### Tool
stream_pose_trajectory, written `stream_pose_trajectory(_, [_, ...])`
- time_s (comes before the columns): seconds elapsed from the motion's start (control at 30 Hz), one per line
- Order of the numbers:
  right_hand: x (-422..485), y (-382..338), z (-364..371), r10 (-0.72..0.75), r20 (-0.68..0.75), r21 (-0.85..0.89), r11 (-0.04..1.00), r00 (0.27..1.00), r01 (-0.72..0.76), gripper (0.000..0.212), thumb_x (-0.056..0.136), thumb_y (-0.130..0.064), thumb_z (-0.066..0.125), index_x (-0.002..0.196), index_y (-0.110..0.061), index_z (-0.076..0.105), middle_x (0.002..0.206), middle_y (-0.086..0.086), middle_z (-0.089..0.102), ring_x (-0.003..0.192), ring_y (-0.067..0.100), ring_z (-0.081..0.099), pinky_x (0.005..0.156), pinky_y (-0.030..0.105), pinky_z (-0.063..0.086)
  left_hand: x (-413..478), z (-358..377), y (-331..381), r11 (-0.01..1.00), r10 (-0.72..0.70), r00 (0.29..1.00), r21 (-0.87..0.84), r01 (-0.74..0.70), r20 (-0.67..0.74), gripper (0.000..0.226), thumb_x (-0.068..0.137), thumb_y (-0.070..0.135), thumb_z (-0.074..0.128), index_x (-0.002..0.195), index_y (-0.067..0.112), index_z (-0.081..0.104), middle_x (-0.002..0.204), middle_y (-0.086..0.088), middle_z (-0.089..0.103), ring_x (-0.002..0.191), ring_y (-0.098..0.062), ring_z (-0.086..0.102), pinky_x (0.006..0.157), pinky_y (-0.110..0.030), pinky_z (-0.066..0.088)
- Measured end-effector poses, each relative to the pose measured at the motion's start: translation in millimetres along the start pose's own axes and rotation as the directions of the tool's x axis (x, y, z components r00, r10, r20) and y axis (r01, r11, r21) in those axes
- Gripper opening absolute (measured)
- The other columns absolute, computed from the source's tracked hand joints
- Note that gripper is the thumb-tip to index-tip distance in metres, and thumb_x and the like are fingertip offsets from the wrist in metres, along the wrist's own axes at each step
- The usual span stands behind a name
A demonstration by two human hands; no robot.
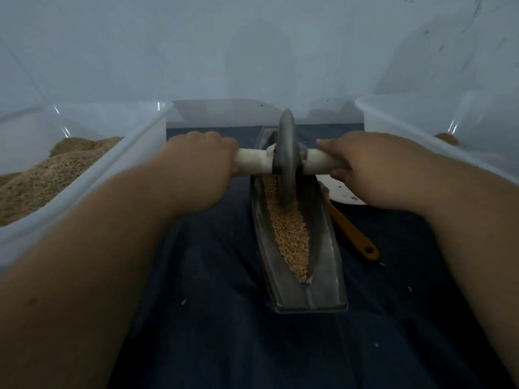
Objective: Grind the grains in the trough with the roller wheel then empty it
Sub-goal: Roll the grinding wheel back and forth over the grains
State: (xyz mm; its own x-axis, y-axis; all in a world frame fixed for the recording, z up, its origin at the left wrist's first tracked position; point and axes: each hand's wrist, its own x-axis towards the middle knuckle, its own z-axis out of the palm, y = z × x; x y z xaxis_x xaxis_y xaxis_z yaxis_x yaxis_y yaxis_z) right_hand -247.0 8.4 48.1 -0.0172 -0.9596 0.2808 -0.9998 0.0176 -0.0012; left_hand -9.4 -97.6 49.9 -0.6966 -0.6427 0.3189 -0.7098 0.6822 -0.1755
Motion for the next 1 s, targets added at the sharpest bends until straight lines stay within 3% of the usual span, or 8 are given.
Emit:
stream_pose_trajectory(0.13, [-20.2, -11.5, -26.0, -0.073, 0.157, 0.001, 0.997, 0.985, 0.074, 0.035, 0.094, -0.033, 0.057, 0.127, -0.042, 0.052, 0.105, -0.007, 0.060, 0.092, 0.015, 0.057, 0.082, 0.039, 0.048, -12.6, -24.1, -2.9, 0.996, 0.066, 0.958, 0.037, -0.079, 0.279, 0.021, 0.090, 0.045, 0.055, 0.100, 0.027, 0.059, 0.090, 0.004, 0.062, 0.081, -0.016, 0.059, 0.073, -0.034, 0.047])
stream_pose_trajectory(0.23, [-20.9, -12.1, -25.4, -0.080, 0.161, 0.046, 0.996, 0.984, 0.074, 0.039, 0.093, -0.030, 0.059, 0.129, -0.044, 0.052, 0.108, -0.008, 0.062, 0.096, 0.015, 0.058, 0.084, 0.040, 0.048, -14.4, -29.8, -4.6, 0.996, 0.071, 0.946, 0.035, -0.086, 0.317, 0.022, 0.089, 0.046, 0.055, 0.099, 0.028, 0.062, 0.088, 0.006, 0.063, 0.081, -0.015, 0.059, 0.073, -0.033, 0.046])
stream_pose_trajectory(0.37, [-4.0, -6.5, 5.2, -0.024, -0.030, 0.013, 1.000, 0.999, 0.025, 0.044, 0.091, -0.015, 0.061, 0.132, -0.030, 0.052, 0.111, 0.005, 0.063, 0.094, 0.024, 0.059, 0.081, 0.043, 0.050, -5.1, -9.3, -2.4, 0.999, 0.021, 0.984, 0.037, -0.028, 0.178, 0.019, 0.093, 0.036, 0.055, 0.106, 0.023, 0.059, 0.090, 0.001, 0.060, 0.082, -0.021, 0.057, 0.075, -0.035, 0.046])
stream_pose_trajectory(0.47, [11.3, -1.1, 27.8, 0.032, -0.172, 0.025, 0.999, 0.985, -0.028, 0.062, 0.093, -0.013, 0.059, 0.148, -0.026, 0.035, 0.126, 0.008, 0.058, 0.111, 0.031, 0.054, 0.092, 0.045, 0.046, 6.2, 10.0, -0.6, 0.997, -0.073, 0.997, -0.039, 0.074, 0.031, 0.029, 0.095, 0.026, 0.051, 0.123, 0.018, 0.053, 0.111, -0.010, 0.062, 0.100, -0.031, 0.059, 0.094, -0.044, 0.045])
stream_pose_trajectory(0.53, [19.3, 3.2, 35.9, 0.048, -0.263, 0.044, 0.998, 0.964, -0.038, 0.058, 0.095, -0.013, 0.057, 0.149, -0.021, 0.037, 0.130, 0.011, 0.057, 0.117, 0.034, 0.050, 0.097, 0.044, 0.039, 12.0, 23.6, 1.1, 0.993, -0.109, 0.993, -0.040, 0.108, -0.044, 0.046, 0.098, 0.024, 0.046, 0.142, 0.013, 0.039, 0.133, -0.017, 0.052, 0.123, -0.036, 0.047, 0.114, -0.050, 0.022])
stream_pose_trajectory(0.63, [24.6, 3.5, 39.1, 0.062, -0.306, 0.084, 0.996, 0.950, -0.038, 0.053, 0.094, -0.012, 0.059, 0.145, -0.017, 0.043, 0.132, 0.014, 0.057, 0.118, 0.035, 0.048, 0.099, 0.041, 0.035, 13.6, 35.9, 6.6, 0.990, -0.139, 0.986, -0.017, 0.138, -0.093, 0.061, 0.100, 0.030, 0.041, 0.152, 0.008, 0.018, 0.149, -0.019, 0.035, 0.140, -0.035, 0.027, 0.119, -0.049, -0.002])
stream_pose_trajectory(0.8, [13.1, -1.7, 19.0, 0.086, -0.120, 0.013, 0.996, 0.989, -0.086, 0.052, 0.095, -0.031, 0.057, 0.145, -0.027, 0.042, 0.128, 0.009, 0.057, 0.113, 0.031, 0.053, 0.092, 0.041, 0.044, 12.2, 22.2, 5.3, 0.996, -0.077, 0.991, -0.044, 0.072, -0.109, 0.046, 0.098, 0.044, 0.041, 0.132, 0.014, 0.048, 0.126, -0.013, 0.055, 0.115, -0.035, 0.049, 0.102, -0.045, 0.032])
stream_pose_trajectory(1.0, [-17.4, -13.7, -25.9, -0.078, 0.132, -0.093, 0.992, 0.988, 0.090, 0.038, 0.088, -0.052, 0.042, 0.120, -0.037, 0.057, 0.095, -0.008, 0.060, 0.083, 0.013, 0.057, 0.069, 0.033, 0.046, -7.0, -16.8, -6.3, 0.983, 0.103, 0.948, -0.177, -0.050, 0.301, 0.038, 0.084, 0.060, 0.034, 0.091, 0.027, 0.052, 0.086, 0.004, 0.056, 0.076, -0.011, 0.053, 0.071, -0.035, 0.042])
